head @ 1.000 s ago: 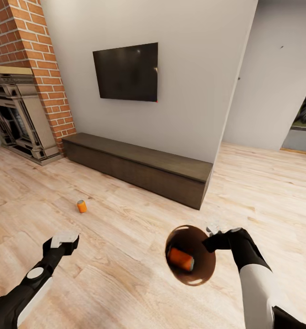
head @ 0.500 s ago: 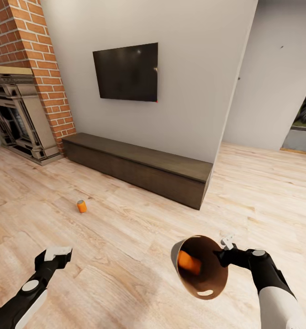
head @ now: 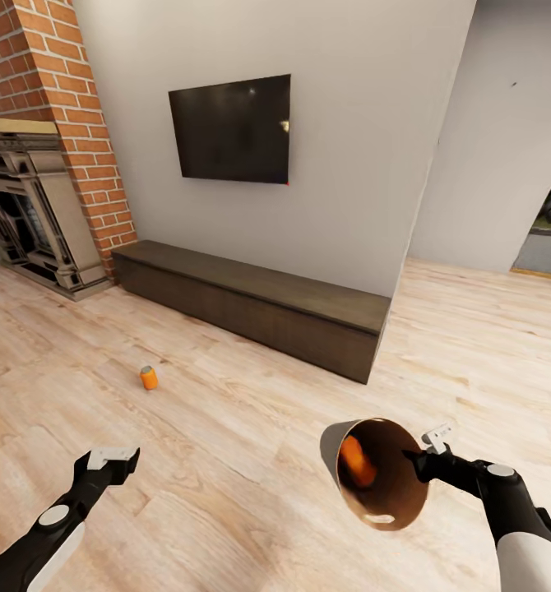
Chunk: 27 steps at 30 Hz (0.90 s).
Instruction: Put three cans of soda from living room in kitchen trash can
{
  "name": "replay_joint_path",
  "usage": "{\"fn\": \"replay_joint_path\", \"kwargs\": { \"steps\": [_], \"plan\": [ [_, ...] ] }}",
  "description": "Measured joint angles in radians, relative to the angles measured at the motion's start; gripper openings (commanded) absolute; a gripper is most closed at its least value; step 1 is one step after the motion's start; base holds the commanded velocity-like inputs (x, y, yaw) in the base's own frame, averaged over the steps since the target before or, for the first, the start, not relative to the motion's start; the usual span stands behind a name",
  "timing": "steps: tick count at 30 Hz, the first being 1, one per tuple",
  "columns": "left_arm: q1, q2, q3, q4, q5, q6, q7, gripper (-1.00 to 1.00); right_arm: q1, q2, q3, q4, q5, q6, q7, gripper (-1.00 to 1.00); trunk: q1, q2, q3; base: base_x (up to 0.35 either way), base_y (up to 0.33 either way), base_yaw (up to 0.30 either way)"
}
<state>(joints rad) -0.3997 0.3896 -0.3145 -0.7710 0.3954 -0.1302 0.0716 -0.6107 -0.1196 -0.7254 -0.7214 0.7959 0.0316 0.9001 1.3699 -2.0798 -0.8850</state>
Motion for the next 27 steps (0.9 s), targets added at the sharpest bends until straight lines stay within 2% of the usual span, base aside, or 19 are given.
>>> {"fn": "replay_joint_path", "kwargs": {
  "steps": [6,18,27],
  "plan": [
    [0.001,0.000,0.000,0.001,0.002,0.005,-0.017,1.00,0.000,0.002,-0.001,0.001,-0.029,-0.003,-0.006,-1.00,0.000,0.000,0.000,0.245,0.220,0.000],
    [0.001,-0.001,0.000,0.014,0.002,0.012,-0.022,1.00,0.001,0.012,0.000,0.005,-0.036,0.001,-0.036,-1.00,0.000,0.000,-0.007,0.133,0.292,0.000],
    [0.000,-0.003,0.000,0.046,0.002,0.012,-0.058,1.00,0.001,0.011,-0.001,0.006,-0.038,0.006,-0.035,-1.00,0.000,0.000,-0.021,0.128,0.286,0.000]
  ]
}}
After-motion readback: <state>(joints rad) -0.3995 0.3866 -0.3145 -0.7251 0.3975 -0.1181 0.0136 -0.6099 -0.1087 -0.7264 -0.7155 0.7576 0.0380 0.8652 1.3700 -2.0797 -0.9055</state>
